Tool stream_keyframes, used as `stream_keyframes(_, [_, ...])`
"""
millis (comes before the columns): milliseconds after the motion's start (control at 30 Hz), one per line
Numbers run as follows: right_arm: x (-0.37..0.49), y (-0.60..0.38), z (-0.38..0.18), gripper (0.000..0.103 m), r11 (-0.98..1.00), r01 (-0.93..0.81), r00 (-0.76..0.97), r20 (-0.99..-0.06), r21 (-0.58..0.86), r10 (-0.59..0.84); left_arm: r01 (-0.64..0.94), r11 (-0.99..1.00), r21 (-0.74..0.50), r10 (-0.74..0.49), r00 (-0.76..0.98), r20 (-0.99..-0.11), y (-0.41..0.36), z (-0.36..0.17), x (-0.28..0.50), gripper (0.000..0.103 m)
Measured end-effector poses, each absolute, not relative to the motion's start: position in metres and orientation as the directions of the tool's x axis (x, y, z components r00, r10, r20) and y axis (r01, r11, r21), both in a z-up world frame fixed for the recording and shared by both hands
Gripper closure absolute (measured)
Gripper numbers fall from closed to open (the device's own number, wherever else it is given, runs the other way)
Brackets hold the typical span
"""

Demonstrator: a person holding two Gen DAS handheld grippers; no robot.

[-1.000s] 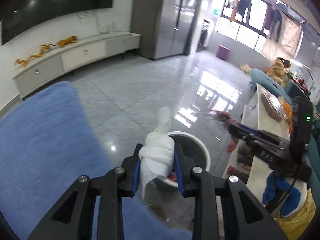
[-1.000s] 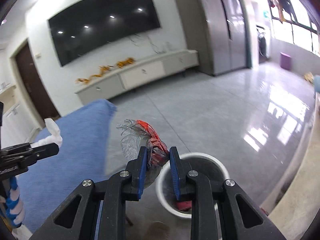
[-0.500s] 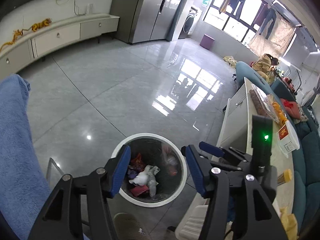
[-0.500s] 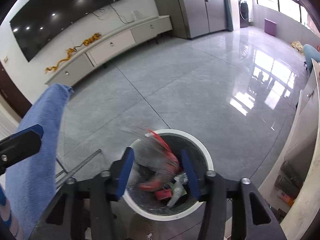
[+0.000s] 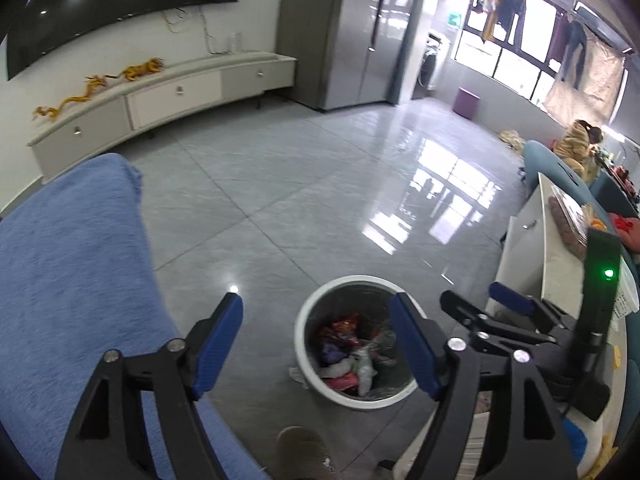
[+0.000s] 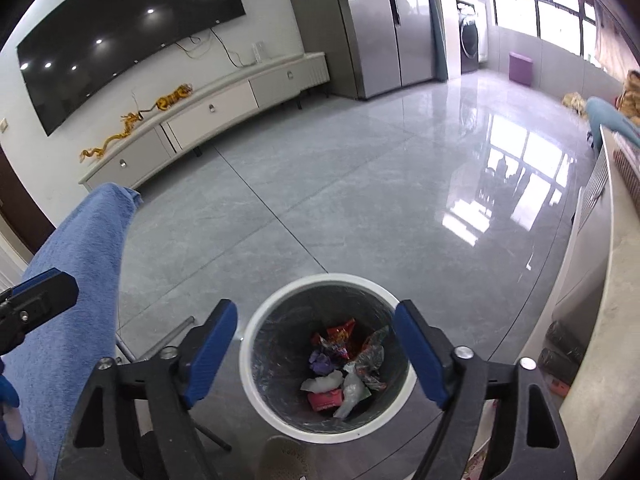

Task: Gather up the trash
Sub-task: 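Move both open tools back over the now empty rug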

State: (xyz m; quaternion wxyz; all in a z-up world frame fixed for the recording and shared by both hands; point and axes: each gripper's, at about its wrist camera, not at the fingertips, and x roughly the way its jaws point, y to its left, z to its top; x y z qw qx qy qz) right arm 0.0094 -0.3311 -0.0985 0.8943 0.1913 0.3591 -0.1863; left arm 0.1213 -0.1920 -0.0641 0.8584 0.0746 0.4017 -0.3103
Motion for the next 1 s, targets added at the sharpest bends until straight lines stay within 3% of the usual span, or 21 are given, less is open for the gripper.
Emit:
stream_keyframes(600, [-0.009,-0.241,-0.043,0.009,0.918,0.373,0.756,-0.618,0.138,-0.214,0.465,0.885,0.008,-0.348,0.673,-0.653,-0.087,-0.021,0.077,0.025])
stream_keyframes(1000, [-0.012,-0.207,-0.034,0.008,0.938,0.319,0.789,-0.587,0.139,-0.181,0.418,0.908,0.035,-0.306,0.717,-0.626,-0.056,-0.015,0.056,0.025])
